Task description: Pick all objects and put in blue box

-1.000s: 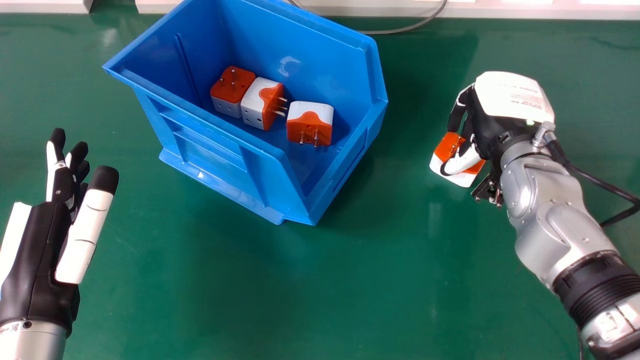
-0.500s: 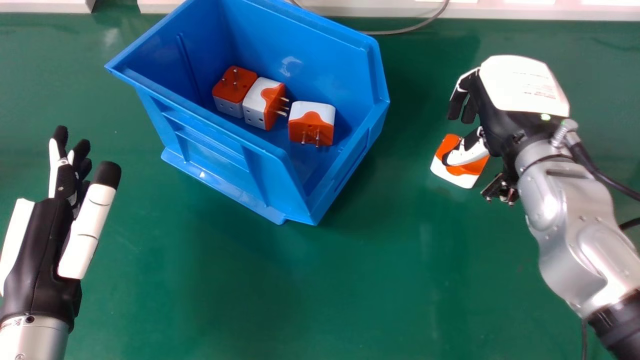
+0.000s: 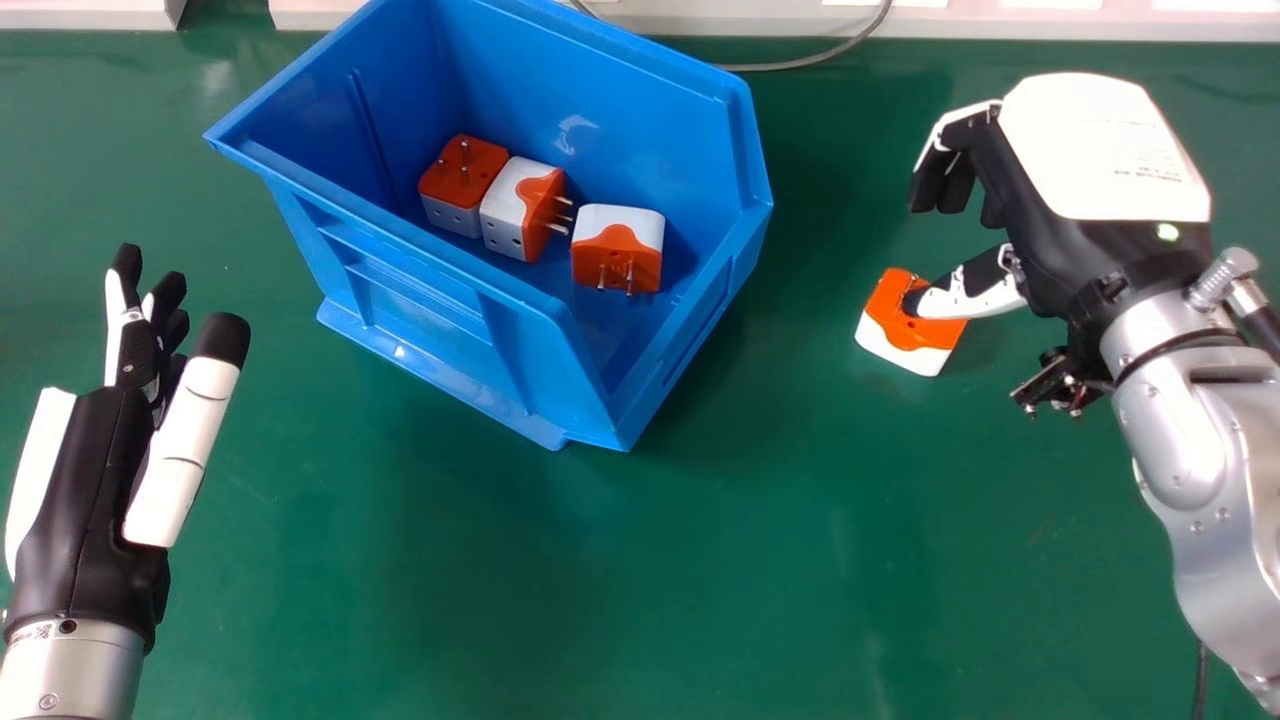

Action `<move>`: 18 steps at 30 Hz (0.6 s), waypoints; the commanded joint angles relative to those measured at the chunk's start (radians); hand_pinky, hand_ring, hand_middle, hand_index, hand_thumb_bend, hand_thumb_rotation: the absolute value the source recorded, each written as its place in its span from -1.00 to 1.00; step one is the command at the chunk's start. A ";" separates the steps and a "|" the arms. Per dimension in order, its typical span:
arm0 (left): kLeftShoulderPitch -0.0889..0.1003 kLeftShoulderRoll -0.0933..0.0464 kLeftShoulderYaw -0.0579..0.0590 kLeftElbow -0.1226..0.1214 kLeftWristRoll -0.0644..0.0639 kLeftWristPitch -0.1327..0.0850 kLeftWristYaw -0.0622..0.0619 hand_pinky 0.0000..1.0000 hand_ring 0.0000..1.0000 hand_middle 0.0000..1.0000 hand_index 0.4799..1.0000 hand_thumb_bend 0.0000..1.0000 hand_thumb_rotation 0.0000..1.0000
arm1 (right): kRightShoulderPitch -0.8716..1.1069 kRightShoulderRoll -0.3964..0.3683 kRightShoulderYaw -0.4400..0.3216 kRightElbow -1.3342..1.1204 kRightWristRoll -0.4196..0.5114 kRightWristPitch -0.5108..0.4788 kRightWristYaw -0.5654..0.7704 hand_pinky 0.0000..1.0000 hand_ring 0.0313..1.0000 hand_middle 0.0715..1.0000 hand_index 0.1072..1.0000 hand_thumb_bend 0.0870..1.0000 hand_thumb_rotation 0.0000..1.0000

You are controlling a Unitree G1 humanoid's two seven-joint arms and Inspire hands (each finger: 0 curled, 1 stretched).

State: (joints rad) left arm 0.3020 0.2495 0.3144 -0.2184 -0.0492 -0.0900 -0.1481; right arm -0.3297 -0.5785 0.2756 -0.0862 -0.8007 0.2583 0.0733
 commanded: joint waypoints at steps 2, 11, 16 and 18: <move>0.001 0.012 0.008 -0.011 0.001 -0.002 0.002 1.00 1.00 1.00 1.00 0.56 0.85 | -0.009 0.009 -0.015 -0.004 -0.065 0.019 -0.034 -0.54 -0.45 -0.13 -0.16 -0.07 -1.00; 0.010 0.015 0.014 -0.014 0.000 -0.007 -0.002 1.00 1.00 1.00 1.00 0.57 0.85 | -0.024 0.046 0.006 0.024 -0.120 0.082 0.045 -0.16 0.01 0.11 0.05 -0.02 -0.51; 0.012 0.014 0.015 -0.016 0.001 -0.009 -0.002 1.00 1.00 1.00 1.00 0.57 0.85 | -0.040 0.061 0.019 0.077 -0.123 0.077 0.067 0.37 0.61 0.71 0.60 0.24 0.06; 0.011 0.015 0.015 -0.016 0.001 -0.007 -0.001 1.00 1.00 1.00 1.00 0.57 0.85 | -0.056 0.066 0.028 0.112 -0.128 0.079 0.076 0.46 0.68 0.78 0.66 0.30 0.11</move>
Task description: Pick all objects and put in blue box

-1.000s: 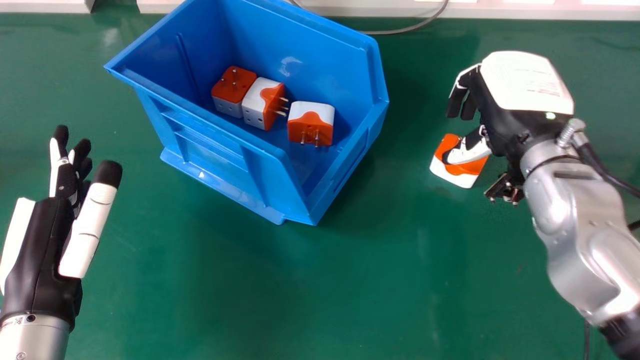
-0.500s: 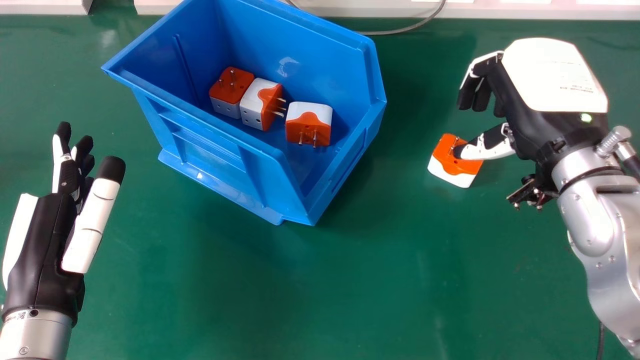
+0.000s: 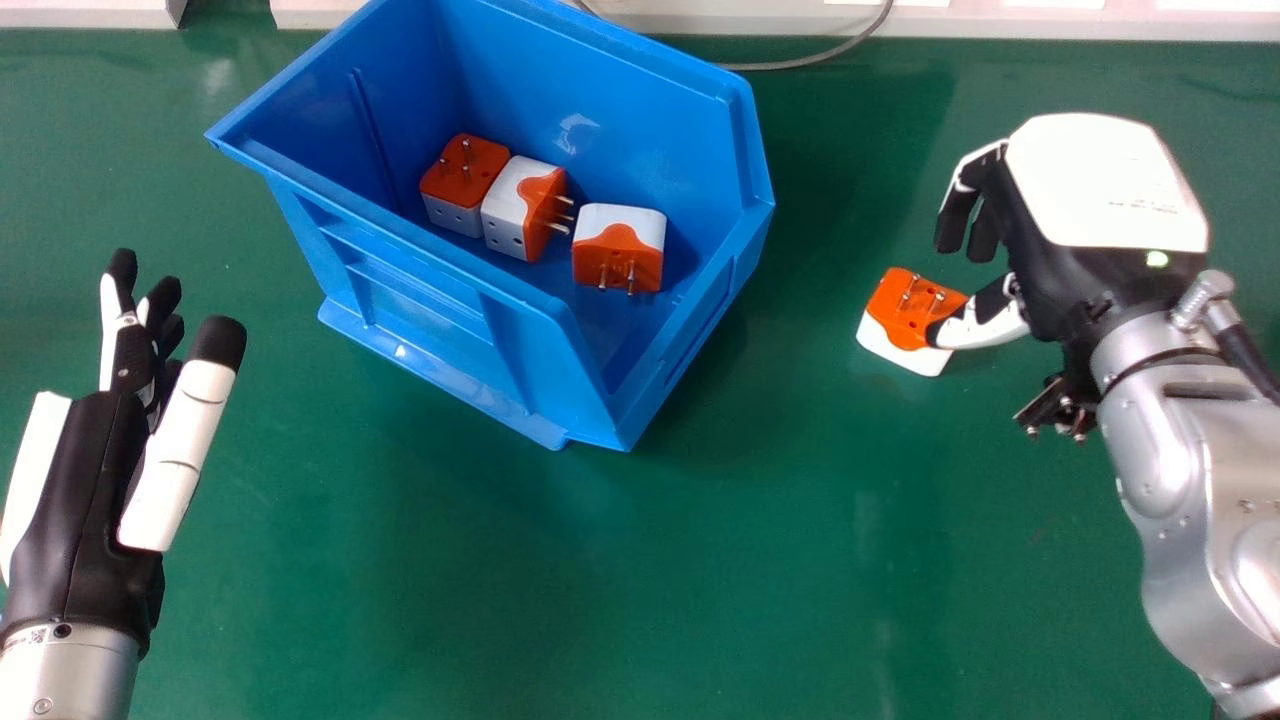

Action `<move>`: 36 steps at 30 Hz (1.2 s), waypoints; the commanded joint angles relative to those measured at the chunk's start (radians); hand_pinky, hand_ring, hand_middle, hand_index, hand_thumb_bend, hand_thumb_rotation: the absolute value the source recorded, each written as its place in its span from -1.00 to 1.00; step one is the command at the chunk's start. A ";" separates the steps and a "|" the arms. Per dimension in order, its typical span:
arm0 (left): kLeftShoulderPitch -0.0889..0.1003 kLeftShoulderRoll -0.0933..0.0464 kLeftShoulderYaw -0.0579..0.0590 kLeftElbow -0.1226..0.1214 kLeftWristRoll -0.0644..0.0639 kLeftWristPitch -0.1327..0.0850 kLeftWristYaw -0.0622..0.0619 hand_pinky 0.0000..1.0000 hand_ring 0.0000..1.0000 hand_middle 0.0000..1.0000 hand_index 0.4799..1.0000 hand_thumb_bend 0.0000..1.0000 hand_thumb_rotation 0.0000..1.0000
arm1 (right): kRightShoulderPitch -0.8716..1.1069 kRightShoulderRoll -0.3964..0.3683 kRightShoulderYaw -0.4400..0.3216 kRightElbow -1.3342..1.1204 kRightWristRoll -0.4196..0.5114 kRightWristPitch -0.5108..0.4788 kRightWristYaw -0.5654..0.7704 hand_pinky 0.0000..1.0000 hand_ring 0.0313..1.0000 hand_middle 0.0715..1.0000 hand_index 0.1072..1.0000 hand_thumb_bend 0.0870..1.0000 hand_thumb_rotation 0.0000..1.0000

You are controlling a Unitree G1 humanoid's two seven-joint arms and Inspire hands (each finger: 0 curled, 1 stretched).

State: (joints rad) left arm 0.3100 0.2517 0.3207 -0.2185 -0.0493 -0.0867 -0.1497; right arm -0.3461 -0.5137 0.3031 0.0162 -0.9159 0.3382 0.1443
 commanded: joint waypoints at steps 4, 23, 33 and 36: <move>0.007 0.012 0.011 -0.018 -0.001 -0.012 -0.001 1.00 1.00 1.00 1.00 0.57 0.85 | -0.074 0.009 0.021 0.085 -0.020 0.009 0.014 0.53 0.74 0.83 0.72 0.34 0.15; 0.022 0.014 0.026 -0.023 -0.019 -0.036 -0.016 0.99 1.00 1.00 1.00 0.56 0.85 | -0.190 0.039 0.094 0.292 -0.039 0.057 0.015 0.81 0.93 1.00 0.89 0.63 0.36; 0.034 0.014 0.034 -0.050 -0.020 -0.019 -0.022 0.97 1.00 1.00 1.00 0.59 0.85 | -0.237 0.067 0.131 0.440 -0.039 0.050 -0.018 0.75 0.90 0.99 0.86 0.46 0.23; 0.039 0.015 0.036 -0.059 -0.022 -0.014 -0.023 0.96 1.00 1.00 1.00 0.60 0.85 | -0.245 0.071 0.149 0.470 -0.043 0.049 -0.018 0.73 0.88 0.97 0.84 0.39 0.23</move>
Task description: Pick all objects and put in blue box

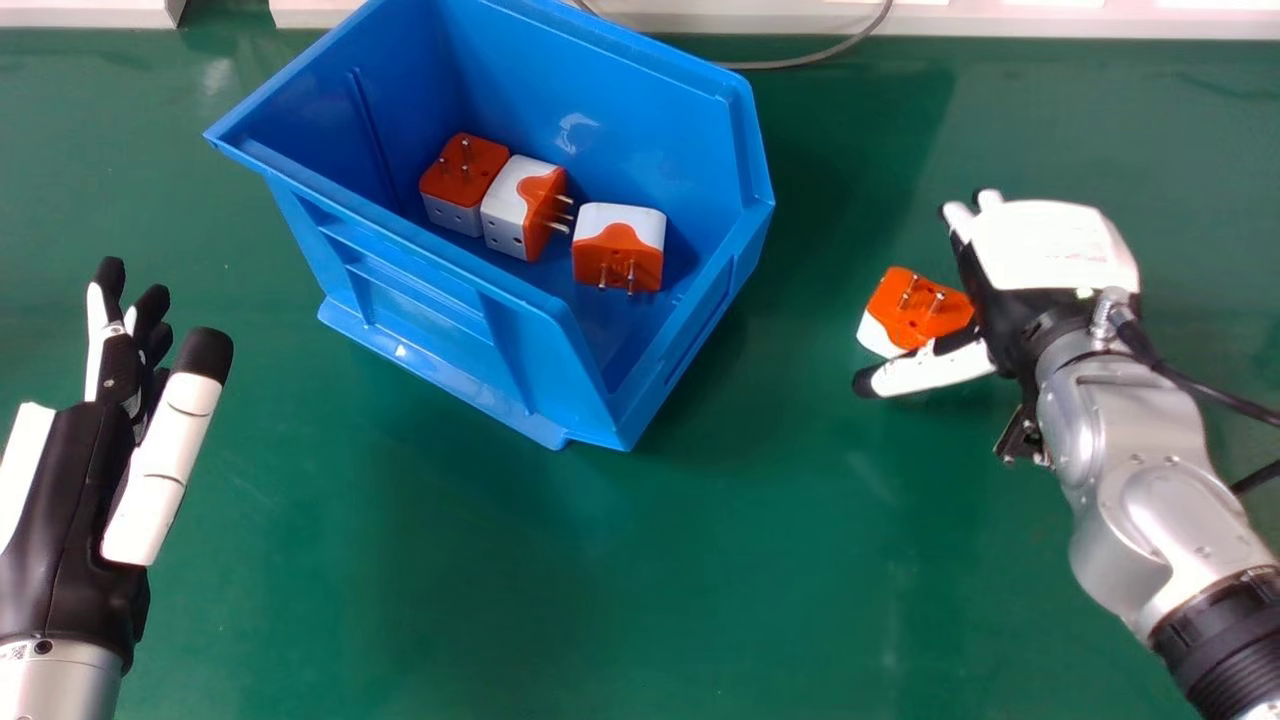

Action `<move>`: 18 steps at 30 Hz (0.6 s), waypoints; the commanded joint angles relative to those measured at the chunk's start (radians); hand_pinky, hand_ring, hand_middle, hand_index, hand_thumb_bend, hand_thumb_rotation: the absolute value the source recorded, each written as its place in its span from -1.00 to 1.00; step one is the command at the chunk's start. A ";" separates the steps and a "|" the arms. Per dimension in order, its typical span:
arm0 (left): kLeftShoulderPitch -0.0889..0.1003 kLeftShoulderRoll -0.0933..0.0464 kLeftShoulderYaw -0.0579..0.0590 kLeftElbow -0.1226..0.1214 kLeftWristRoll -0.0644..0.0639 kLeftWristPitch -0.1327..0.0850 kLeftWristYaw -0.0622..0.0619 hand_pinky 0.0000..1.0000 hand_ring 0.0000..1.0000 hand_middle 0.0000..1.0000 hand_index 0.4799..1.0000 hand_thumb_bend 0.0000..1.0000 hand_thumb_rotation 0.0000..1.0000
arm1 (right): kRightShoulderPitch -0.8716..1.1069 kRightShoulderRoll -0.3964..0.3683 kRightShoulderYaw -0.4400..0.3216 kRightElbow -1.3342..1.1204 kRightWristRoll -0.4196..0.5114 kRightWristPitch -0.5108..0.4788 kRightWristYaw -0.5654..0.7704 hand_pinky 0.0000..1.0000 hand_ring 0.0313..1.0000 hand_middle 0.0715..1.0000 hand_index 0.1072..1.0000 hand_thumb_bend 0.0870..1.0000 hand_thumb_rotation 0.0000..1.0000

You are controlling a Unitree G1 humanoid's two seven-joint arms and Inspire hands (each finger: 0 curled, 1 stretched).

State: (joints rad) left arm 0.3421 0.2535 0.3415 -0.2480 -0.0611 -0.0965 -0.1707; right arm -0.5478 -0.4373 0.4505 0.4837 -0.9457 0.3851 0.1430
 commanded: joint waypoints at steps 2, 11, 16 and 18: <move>0.009 0.014 0.017 -0.033 -0.014 0.000 -0.004 0.96 1.00 1.00 1.00 0.60 0.85 | -0.050 -0.005 0.012 0.026 -0.013 -0.003 -0.020 0.73 0.88 0.97 0.84 0.37 0.23; 0.021 0.017 0.021 -0.058 -0.024 0.016 -0.009 1.00 1.00 1.00 1.00 0.59 0.85 | -0.083 0.011 0.037 0.120 -0.003 -0.023 -0.057 0.63 0.82 0.89 0.77 0.17 0.14; 0.026 0.016 0.023 -0.069 -0.029 0.024 -0.011 1.00 1.00 1.00 1.00 0.59 0.85 | -0.104 0.010 0.042 0.191 0.008 -0.081 -0.158 0.31 0.48 0.45 0.33 -0.01 0.03; 0.028 0.015 0.024 -0.072 -0.031 0.026 -0.012 1.00 1.00 1.00 1.00 0.59 0.85 | -0.111 0.018 0.029 0.230 0.034 -0.113 -0.209 0.22 0.37 0.33 0.23 -0.03 -0.11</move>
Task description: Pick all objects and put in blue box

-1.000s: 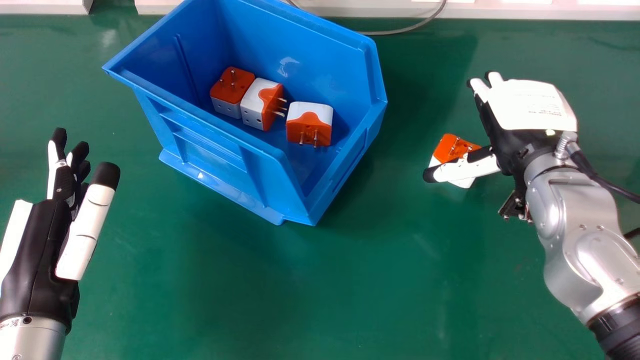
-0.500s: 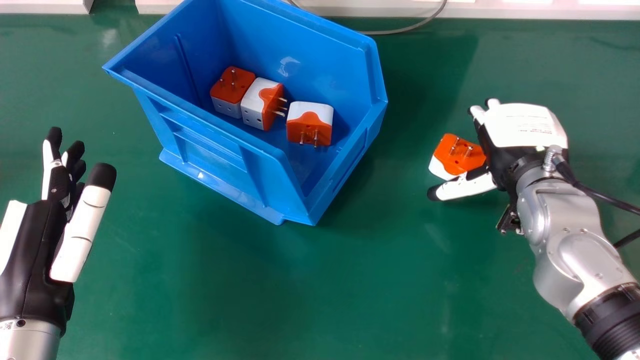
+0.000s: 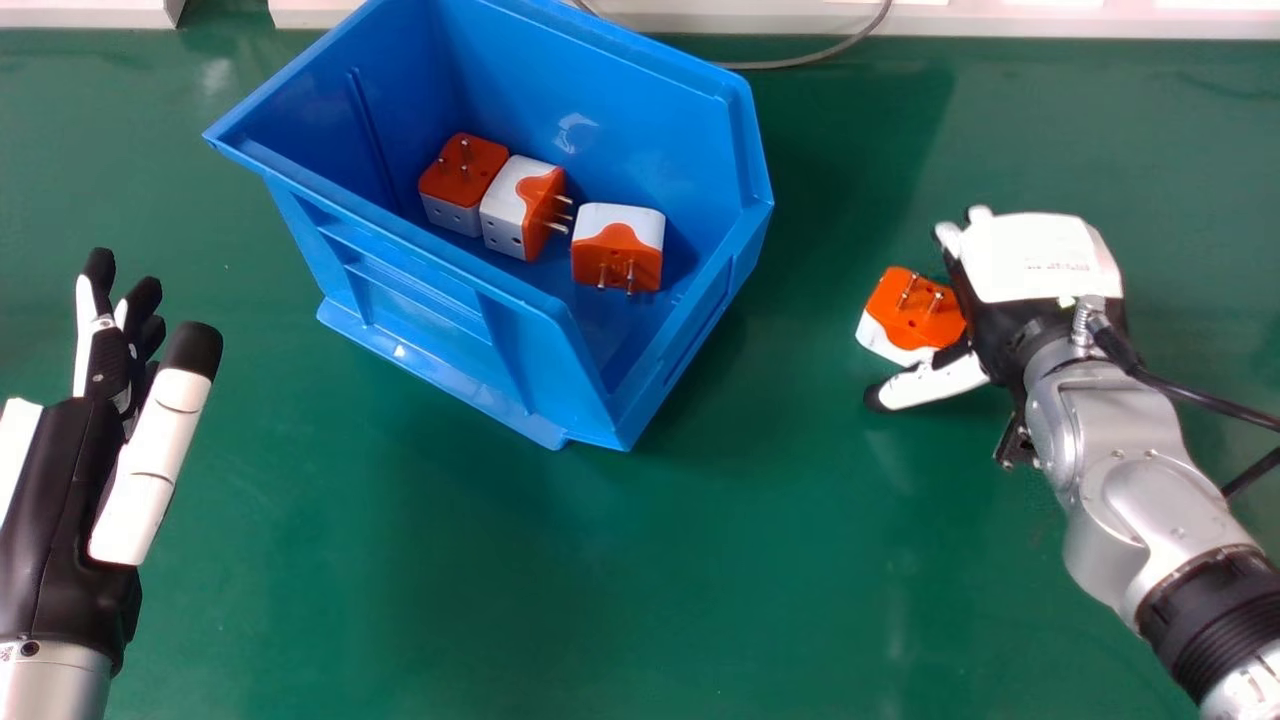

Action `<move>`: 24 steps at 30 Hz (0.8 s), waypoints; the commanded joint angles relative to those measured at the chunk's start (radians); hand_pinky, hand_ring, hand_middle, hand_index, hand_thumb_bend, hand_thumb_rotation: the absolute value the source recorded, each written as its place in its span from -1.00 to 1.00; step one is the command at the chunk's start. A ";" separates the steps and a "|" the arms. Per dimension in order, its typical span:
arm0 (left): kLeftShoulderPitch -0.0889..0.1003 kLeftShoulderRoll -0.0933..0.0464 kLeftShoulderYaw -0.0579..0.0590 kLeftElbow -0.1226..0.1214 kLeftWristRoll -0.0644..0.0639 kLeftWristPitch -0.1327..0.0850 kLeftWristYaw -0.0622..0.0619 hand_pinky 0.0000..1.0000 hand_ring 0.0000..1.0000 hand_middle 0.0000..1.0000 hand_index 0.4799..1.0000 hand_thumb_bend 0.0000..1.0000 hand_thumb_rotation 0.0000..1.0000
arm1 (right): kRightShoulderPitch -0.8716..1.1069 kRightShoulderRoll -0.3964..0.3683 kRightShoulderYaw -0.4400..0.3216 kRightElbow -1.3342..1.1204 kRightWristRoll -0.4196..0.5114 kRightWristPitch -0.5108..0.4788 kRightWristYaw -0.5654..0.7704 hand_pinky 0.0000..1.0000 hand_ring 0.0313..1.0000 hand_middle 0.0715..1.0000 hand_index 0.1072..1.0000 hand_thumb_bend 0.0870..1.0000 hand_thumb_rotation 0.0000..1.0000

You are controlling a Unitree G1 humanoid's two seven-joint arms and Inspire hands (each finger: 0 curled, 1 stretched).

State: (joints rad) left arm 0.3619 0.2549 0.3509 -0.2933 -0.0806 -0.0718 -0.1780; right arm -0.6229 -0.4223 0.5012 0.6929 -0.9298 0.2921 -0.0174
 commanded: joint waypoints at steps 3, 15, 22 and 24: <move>0.010 0.012 0.017 -0.031 -0.015 0.005 -0.006 1.00 1.00 1.00 1.00 0.59 0.85 | -0.036 0.003 -0.042 0.045 0.059 -0.063 -0.102 -0.35 -0.29 0.03 0.00 -0.04 -0.64; 0.022 0.012 0.023 -0.051 -0.016 0.005 -0.011 1.00 1.00 1.00 1.00 0.59 0.85 | -0.057 0.016 -0.038 0.059 0.092 -0.049 -0.074 -0.31 -0.19 -0.08 -0.11 -0.06 -0.98; 0.021 0.013 0.025 -0.055 -0.012 0.005 -0.013 1.00 1.00 1.00 1.00 0.58 0.85 | -0.060 0.021 -0.040 0.052 0.106 -0.029 -0.065 -0.35 -0.19 -0.06 -0.05 -0.10 -0.99; 0.022 0.013 0.026 -0.053 -0.014 0.001 -0.014 1.00 1.00 1.00 1.00 0.58 0.85 | -0.056 0.018 -0.040 0.044 0.108 -0.029 -0.068 -0.35 -0.19 -0.05 -0.04 -0.10 -1.00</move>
State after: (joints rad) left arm 0.3810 0.2549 0.3654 -0.3240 -0.0897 -0.0549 -0.1897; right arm -0.6651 -0.3935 0.4720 0.7477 -0.8281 0.2514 -0.0829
